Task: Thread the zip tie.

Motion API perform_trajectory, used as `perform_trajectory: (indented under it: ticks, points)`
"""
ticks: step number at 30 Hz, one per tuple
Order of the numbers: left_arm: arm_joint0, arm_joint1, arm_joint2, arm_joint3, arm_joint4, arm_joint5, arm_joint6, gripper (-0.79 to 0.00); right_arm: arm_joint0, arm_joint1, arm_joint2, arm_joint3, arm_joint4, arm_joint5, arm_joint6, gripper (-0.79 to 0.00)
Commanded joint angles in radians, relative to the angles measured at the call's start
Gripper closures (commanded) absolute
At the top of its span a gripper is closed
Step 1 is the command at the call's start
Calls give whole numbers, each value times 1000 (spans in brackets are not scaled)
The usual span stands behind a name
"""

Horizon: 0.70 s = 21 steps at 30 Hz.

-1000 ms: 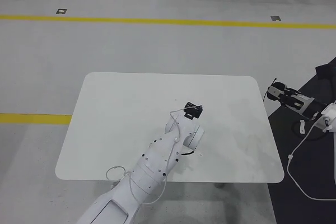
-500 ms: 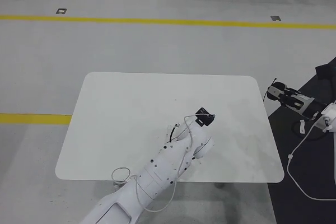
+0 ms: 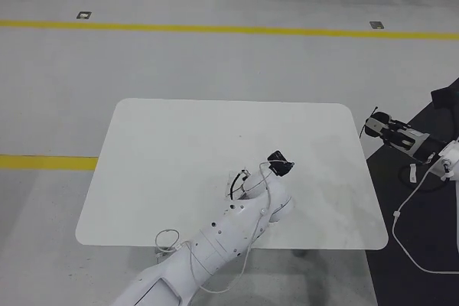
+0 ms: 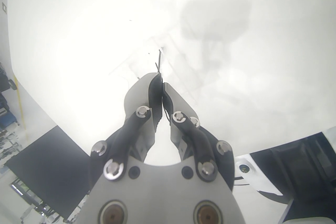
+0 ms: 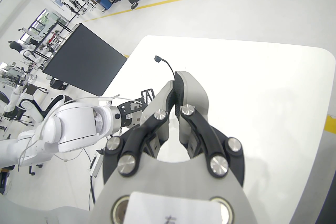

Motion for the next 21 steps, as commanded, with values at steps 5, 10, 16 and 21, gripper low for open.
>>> perform_trajectory:
  ticks: [5, 10, 16, 21]
  points:
    - [-11, -14, 13, 37, 9, -34, -5, 0, 0, 0, 0, 0, 0, 0, 0, 0]
    - [-20, -27, 17, 64, 4, -40, 4, 0, 0, 0, 0, 0, 0, 0, 0, 0]
    - [-27, -41, 16, 82, -2, -49, 8, 0, 0, 0, 0, 0, 0, 0, 0, 0]
    - [-34, -48, 5, 110, 0, -40, 19, -317, 0, 0, 0, 0, 0, 0, 0, 0]
